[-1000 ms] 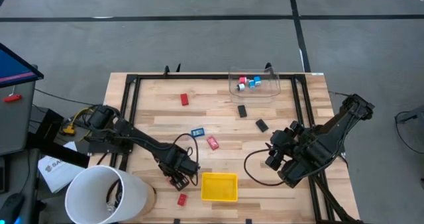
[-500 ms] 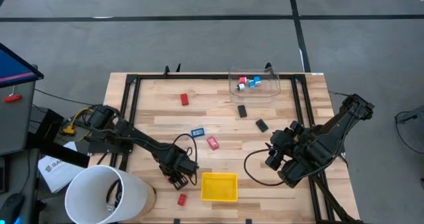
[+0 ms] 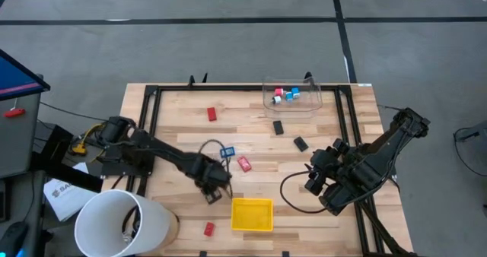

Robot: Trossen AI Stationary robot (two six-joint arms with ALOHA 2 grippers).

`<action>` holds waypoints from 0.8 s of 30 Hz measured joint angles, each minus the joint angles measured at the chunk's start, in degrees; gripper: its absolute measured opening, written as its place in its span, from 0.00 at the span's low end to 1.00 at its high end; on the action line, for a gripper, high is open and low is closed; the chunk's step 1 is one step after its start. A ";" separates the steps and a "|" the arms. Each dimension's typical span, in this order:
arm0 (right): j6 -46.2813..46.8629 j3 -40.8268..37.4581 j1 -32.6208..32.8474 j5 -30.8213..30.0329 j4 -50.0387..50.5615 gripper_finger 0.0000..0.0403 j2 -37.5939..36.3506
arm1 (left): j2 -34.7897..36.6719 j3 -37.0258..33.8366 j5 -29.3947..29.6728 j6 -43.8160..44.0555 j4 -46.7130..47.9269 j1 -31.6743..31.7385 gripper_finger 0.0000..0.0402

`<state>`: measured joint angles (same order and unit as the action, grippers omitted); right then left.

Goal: Pick & Place Office items
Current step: Put the top left red charger adapter into the transparent bin

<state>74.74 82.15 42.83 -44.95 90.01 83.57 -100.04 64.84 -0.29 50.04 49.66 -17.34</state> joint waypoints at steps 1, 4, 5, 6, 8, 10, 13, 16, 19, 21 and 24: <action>-0.19 0.00 0.00 0.00 0.00 0.54 0.00 | 1.45 -0.01 1.46 -0.71 -0.04 0.75 0.28; -0.24 0.00 0.00 -0.32 0.00 0.54 0.00 | 5.94 0.04 5.46 -3.05 -1.52 3.03 0.28; -0.35 0.00 0.00 -0.61 0.00 0.54 0.00 | 7.37 0.04 6.82 -3.81 -2.18 3.67 0.28; -0.39 0.00 0.02 -0.87 0.00 0.54 0.00 | 8.73 0.02 8.19 -4.76 -2.78 4.33 0.28; -0.61 0.00 0.02 -1.49 -0.02 0.54 0.00 | 11.53 0.03 10.10 -7.19 -6.32 5.93 0.28; -0.62 0.00 0.00 -1.74 0.00 0.54 0.00 | 12.90 0.08 10.39 -9.62 -10.32 8.00 0.28; -0.63 -0.02 0.00 -2.55 0.00 0.54 0.01 | 12.89 0.08 8.81 -14.79 -18.01 11.43 0.28; -0.53 -0.02 0.00 -2.85 0.00 0.54 0.02 | 11.17 0.08 5.47 -19.00 -24.24 15.03 0.28; -0.37 -0.02 0.30 -2.51 -0.01 0.54 0.00 | 9.26 0.05 2.33 -22.70 -29.14 17.78 0.28; -0.75 -0.02 0.36 -2.69 0.00 0.54 0.00 | 8.83 0.04 -0.58 -24.43 -34.46 18.90 0.28; -1.08 -1.31 0.70 -4.05 -0.03 0.54 -0.28 | 8.47 0.04 -9.18 -26.14 -44.22 19.23 0.28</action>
<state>73.66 80.84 43.53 -49.00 89.98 83.28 -91.57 64.88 -9.48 23.89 5.44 1.89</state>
